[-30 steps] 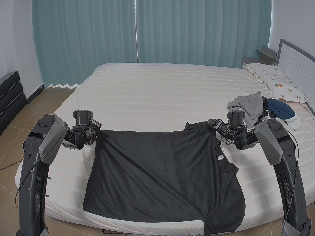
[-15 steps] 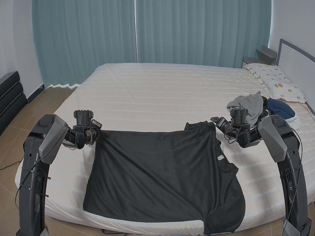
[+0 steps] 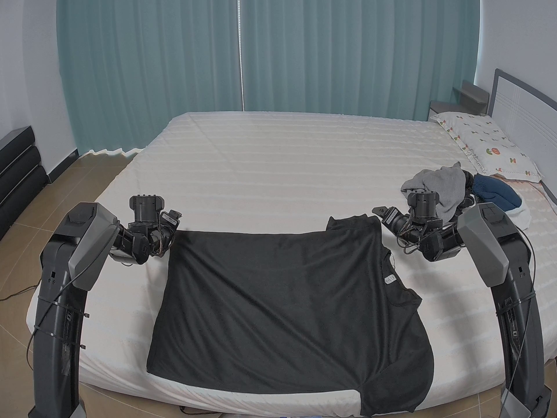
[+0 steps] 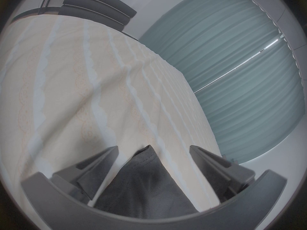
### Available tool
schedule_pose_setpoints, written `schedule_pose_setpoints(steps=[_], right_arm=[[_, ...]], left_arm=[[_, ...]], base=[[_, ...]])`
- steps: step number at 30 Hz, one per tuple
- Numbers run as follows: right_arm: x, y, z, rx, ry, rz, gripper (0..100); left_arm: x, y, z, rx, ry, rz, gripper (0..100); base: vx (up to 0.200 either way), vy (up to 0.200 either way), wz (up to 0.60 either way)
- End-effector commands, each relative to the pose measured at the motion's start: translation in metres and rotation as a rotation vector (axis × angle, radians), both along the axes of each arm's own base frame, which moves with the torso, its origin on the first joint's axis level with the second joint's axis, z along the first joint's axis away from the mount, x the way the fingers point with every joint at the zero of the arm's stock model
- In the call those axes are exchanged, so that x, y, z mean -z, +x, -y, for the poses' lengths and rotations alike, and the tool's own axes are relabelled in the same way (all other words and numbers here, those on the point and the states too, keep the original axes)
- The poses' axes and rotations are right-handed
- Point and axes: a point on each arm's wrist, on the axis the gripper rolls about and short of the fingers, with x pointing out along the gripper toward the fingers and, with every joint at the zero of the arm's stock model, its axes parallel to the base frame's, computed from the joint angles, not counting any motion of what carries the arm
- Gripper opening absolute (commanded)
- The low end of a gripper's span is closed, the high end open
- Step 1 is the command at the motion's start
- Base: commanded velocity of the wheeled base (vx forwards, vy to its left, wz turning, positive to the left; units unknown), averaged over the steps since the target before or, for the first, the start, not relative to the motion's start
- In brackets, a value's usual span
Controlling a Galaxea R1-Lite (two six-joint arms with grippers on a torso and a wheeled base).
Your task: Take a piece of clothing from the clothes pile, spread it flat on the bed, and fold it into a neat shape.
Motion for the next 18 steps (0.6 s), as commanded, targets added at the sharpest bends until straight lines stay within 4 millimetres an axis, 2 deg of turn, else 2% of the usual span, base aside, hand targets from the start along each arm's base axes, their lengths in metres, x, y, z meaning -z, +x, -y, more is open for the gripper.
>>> schedule_pose_setpoints(steps=[1, 5, 6, 13, 18], right_arm=[[-0.001, 0.000, 0.000, -0.001, 0.000, 0.001, 100], [0.000, 0.000, 0.000, -0.001, 0.000, 0.001, 100], [-0.001, 0.000, 0.000, -0.001, 0.000, 0.002, 100], [0.000, -0.001, 0.001, 0.001, 0.001, -0.003, 100], [0.001, -0.001, 0.001, 0.001, 0.001, -0.006, 100]], left_arm=[[0.002, 0.000, 0.002, 0.003, 0.002, -0.004, 100], [0.006, -0.001, 0.006, 0.044, 0.045, -0.022, 100], [0.008, -0.001, 0.006, 0.050, 0.064, -0.028, 0], [0.005, 0.002, 0.006, 0.040, 0.066, 0.000, 0], [0.001, 0.011, 0.000, -0.048, 0.058, 0.074, 0]], base=[[0.000, 0.000, 0.00], [0.000, 0.000, 0.00], [0.000, 0.000, 0.00], [0.000, 0.000, 0.00], [0.000, 0.000, 0.00]])
